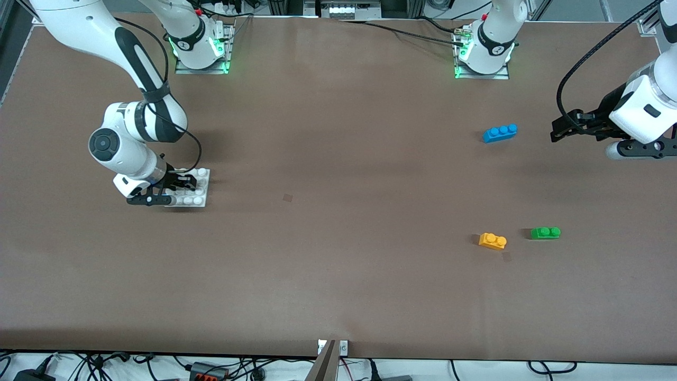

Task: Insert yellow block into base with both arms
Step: 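Close the right gripper on the white base plate, then slide the base plate with the right gripper while the left gripper reaches the yellow block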

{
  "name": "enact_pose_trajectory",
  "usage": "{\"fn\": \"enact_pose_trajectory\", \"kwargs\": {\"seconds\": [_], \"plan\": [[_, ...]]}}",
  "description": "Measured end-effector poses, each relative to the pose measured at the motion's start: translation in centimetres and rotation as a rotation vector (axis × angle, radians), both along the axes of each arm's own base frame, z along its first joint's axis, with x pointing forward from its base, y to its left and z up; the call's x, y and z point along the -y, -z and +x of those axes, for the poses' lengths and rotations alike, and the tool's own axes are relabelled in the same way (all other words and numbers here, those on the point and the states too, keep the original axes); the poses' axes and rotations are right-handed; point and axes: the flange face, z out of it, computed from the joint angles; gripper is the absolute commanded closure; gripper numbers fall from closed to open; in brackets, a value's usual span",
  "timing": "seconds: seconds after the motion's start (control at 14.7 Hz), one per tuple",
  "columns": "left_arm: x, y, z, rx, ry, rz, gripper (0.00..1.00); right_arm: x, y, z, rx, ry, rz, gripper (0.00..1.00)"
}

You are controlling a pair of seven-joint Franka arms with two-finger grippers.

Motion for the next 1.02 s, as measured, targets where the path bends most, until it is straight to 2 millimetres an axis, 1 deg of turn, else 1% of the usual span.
{"fn": "enact_pose_trajectory", "kwargs": {"seconds": [0.14, 0.2, 0.54, 0.68, 0.75, 0.82, 0.89, 1.02], "plan": [[0.0, 0.0, 0.0, 0.0, 0.0, 0.0, 0.0, -1.8, 0.0, -0.1, 0.0, 0.011, -0.002, 0.41], [0.0, 0.0, 0.0, 0.0, 0.0, 0.0, 0.0, -3.0, 0.0, -0.3, 0.0, 0.016, -0.003, 0.41], [-0.1, 0.1, 0.0, -0.001, 0.0, 0.0, 0.0, -10.6, 0.0, -1.0, 0.006, -0.005, -0.004, 0.41], [-0.1, 0.6, 0.2, -0.011, 0.003, -0.002, 0.0, -14.3, 0.1, -1.4, 0.012, -0.014, -0.003, 0.41], [0.1, 1.3, 0.4, -0.024, 0.008, -0.006, 0.0, -16.0, 0.1, -1.5, 0.017, 0.001, -0.002, 0.41], [0.3, 2.5, 0.8, -0.046, 0.012, -0.021, 0.0, -17.6, 0.1, -1.6, 0.021, 0.013, -0.001, 0.41], [0.7, 4.1, 1.6, -0.063, 0.012, -0.058, 0.0, -19.4, 0.1, -1.6, 0.029, 0.02, 0.003, 0.43], [1.8, 7.8, 4.0, -0.048, 0.014, -0.12, 0.0, -23.6, 0.0, -1.5, 0.048, 0.028, 0.015, 0.44]]}}
